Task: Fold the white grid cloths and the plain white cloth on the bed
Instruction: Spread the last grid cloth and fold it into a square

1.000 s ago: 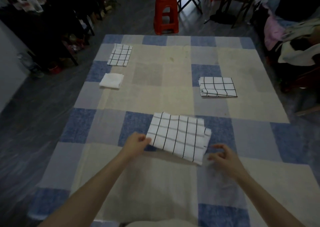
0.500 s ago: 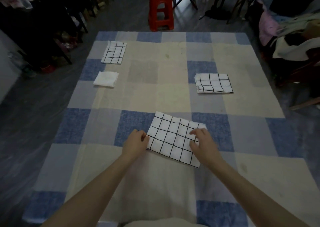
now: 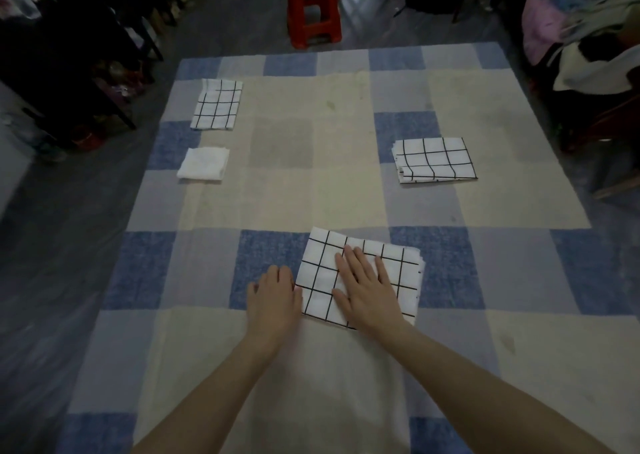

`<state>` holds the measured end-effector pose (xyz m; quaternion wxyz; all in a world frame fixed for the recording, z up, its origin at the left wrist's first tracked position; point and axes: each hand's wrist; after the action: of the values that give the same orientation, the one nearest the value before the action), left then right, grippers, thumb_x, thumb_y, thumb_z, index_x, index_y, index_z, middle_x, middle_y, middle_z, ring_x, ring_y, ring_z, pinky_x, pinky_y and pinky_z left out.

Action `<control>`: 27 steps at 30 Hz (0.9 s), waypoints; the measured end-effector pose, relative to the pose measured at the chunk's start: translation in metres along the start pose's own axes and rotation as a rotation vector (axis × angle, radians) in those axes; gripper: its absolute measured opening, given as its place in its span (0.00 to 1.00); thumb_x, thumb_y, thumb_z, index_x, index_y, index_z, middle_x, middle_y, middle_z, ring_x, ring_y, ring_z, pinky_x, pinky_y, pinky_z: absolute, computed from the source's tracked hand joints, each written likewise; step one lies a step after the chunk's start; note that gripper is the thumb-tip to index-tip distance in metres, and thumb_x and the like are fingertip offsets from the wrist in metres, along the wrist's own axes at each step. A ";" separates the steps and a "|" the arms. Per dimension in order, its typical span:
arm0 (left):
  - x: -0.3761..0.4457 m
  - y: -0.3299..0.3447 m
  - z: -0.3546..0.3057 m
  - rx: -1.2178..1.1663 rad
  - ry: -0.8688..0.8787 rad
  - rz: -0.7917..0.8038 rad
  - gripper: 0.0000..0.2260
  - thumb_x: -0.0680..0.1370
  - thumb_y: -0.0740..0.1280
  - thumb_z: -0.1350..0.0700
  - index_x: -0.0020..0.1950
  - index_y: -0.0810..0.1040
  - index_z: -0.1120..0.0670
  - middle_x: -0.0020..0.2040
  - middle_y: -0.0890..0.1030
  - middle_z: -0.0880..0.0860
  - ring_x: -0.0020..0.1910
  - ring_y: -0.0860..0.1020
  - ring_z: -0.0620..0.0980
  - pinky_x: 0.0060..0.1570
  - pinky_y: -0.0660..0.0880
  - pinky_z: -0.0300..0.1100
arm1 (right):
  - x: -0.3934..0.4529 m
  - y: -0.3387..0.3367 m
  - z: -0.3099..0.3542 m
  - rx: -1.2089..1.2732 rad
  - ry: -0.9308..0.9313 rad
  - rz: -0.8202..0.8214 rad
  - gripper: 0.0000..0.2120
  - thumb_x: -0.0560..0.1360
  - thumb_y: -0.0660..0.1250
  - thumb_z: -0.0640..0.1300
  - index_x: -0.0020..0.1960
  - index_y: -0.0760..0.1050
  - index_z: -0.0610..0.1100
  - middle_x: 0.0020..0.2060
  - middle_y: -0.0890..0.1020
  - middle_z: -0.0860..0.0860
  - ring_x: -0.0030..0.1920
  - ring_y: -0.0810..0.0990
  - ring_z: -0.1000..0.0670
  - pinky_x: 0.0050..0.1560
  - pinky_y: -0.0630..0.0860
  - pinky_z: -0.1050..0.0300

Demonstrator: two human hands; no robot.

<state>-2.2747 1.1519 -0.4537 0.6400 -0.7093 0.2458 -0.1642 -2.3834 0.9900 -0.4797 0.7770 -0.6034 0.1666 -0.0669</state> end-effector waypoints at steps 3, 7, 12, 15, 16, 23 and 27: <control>0.001 0.011 -0.017 -0.100 0.254 -0.125 0.06 0.74 0.66 0.55 0.47 0.71 0.54 0.47 0.73 0.52 0.44 0.73 0.53 0.44 0.70 0.47 | 0.002 0.001 -0.001 0.008 0.013 -0.012 0.30 0.79 0.50 0.59 0.77 0.57 0.47 0.77 0.56 0.49 0.77 0.53 0.49 0.74 0.46 0.44; 0.008 0.025 -0.049 -0.390 0.459 -0.102 0.13 0.79 0.57 0.56 0.62 0.71 0.56 0.66 0.70 0.53 0.65 0.69 0.50 0.67 0.64 0.44 | 0.003 0.003 0.001 0.026 0.017 -0.007 0.28 0.79 0.49 0.54 0.78 0.55 0.47 0.78 0.53 0.50 0.77 0.50 0.50 0.74 0.48 0.43; 0.017 0.045 -0.039 -0.338 0.475 0.062 0.23 0.82 0.50 0.50 0.77 0.56 0.50 0.78 0.58 0.48 0.77 0.55 0.45 0.74 0.52 0.48 | 0.004 0.004 0.001 0.022 0.016 -0.010 0.32 0.76 0.52 0.51 0.78 0.52 0.45 0.78 0.51 0.49 0.78 0.47 0.49 0.74 0.50 0.42; 0.014 0.046 -0.033 -0.269 0.471 0.074 0.24 0.83 0.47 0.49 0.79 0.56 0.53 0.79 0.57 0.49 0.78 0.54 0.46 0.74 0.53 0.51 | -0.001 0.006 -0.005 0.040 0.054 -0.036 0.31 0.79 0.50 0.56 0.79 0.49 0.46 0.78 0.50 0.49 0.78 0.46 0.50 0.74 0.49 0.44; 0.013 0.045 -0.033 -0.249 0.454 0.067 0.24 0.83 0.47 0.49 0.79 0.57 0.54 0.79 0.57 0.49 0.78 0.54 0.46 0.74 0.54 0.52 | -0.005 0.007 -0.011 0.057 0.102 -0.056 0.31 0.79 0.49 0.57 0.79 0.50 0.47 0.78 0.50 0.50 0.78 0.46 0.50 0.75 0.48 0.45; 0.012 0.040 -0.034 -0.057 0.441 0.149 0.30 0.80 0.53 0.41 0.80 0.51 0.49 0.80 0.49 0.51 0.79 0.45 0.52 0.75 0.48 0.57 | -0.050 0.001 -0.067 -0.016 0.276 -0.099 0.31 0.80 0.48 0.58 0.79 0.49 0.46 0.78 0.52 0.50 0.78 0.49 0.51 0.75 0.51 0.45; 0.011 0.038 -0.034 -0.018 0.457 0.161 0.33 0.79 0.52 0.37 0.80 0.47 0.49 0.80 0.45 0.52 0.79 0.42 0.53 0.75 0.46 0.58 | -0.048 -0.005 -0.062 -0.022 0.323 -0.124 0.32 0.78 0.49 0.54 0.77 0.53 0.38 0.77 0.54 0.43 0.77 0.54 0.44 0.73 0.51 0.42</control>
<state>-2.2895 1.1158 -0.4882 0.5724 -0.6373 0.4416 -0.2668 -2.4492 0.9468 -0.4802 0.7278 -0.6024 0.2525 -0.2092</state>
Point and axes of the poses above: each hand's wrist, its own x-axis towards the middle knuckle, its own y-axis out of the palm, z = x × y
